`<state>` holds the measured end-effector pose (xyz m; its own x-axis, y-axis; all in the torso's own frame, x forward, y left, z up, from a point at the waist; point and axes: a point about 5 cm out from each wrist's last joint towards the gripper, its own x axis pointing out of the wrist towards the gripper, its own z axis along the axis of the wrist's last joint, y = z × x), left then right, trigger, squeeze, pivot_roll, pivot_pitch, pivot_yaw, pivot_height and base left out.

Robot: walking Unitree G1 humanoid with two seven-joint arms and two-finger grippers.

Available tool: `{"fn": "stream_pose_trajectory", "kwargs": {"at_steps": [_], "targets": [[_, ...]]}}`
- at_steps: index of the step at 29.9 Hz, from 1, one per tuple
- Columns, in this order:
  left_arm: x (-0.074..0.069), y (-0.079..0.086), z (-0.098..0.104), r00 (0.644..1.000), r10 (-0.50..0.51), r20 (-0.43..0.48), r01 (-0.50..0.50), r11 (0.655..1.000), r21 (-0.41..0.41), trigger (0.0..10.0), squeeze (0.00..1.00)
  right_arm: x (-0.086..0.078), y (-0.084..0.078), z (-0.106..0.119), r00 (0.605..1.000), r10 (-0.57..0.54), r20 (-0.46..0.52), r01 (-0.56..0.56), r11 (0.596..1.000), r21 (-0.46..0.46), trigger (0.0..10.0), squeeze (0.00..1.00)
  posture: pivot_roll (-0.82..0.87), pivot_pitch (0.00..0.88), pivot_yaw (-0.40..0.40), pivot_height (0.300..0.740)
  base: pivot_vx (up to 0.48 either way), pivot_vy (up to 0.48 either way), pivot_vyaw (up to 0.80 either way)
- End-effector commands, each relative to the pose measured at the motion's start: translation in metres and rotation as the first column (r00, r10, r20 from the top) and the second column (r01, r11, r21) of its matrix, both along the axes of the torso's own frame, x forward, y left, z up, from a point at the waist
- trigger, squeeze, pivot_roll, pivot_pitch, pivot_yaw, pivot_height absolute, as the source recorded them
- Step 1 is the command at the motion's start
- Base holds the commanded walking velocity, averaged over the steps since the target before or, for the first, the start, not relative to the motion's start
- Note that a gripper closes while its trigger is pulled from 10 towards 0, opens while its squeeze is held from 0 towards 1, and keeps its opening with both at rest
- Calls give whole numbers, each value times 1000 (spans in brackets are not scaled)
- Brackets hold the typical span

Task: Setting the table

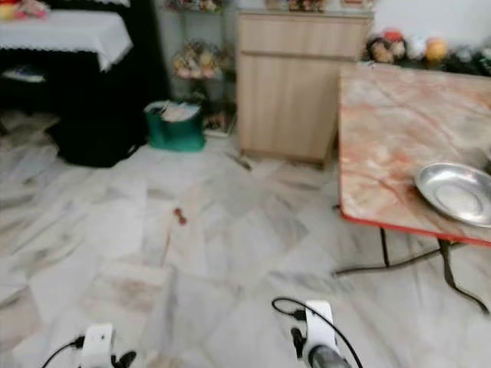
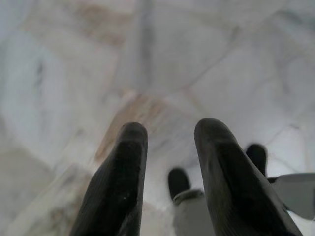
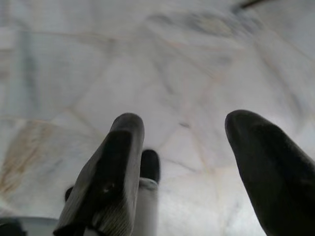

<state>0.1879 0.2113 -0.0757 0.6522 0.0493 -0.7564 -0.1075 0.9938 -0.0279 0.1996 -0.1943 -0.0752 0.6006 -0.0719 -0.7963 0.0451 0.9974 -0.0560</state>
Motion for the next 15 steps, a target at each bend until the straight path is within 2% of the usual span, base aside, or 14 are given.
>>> {"fn": "stream_pose_trajectory", "kwargs": {"at_steps": [1,13,15], "targets": [[-5,1,-2,1000,4,-18,-4,1000,-2,10000,0,4,2,2,1000,3,10,-3,1000,4,10000,0,-69,0,42,740,0,0,-744],[-3,1,-2,1000,12,-22,-12,1000,1,10000,0,8,0,4,1000,-1,19,1,1000,1,10000,0,-66,0,36,740,0,0,-740],[-1,2,-1,1000,19,-22,-19,1000,1,10000,0,15,0,8,999,-3,45,3,1000,2,10000,0,-63,0,36,740,0,0,-275]]}}
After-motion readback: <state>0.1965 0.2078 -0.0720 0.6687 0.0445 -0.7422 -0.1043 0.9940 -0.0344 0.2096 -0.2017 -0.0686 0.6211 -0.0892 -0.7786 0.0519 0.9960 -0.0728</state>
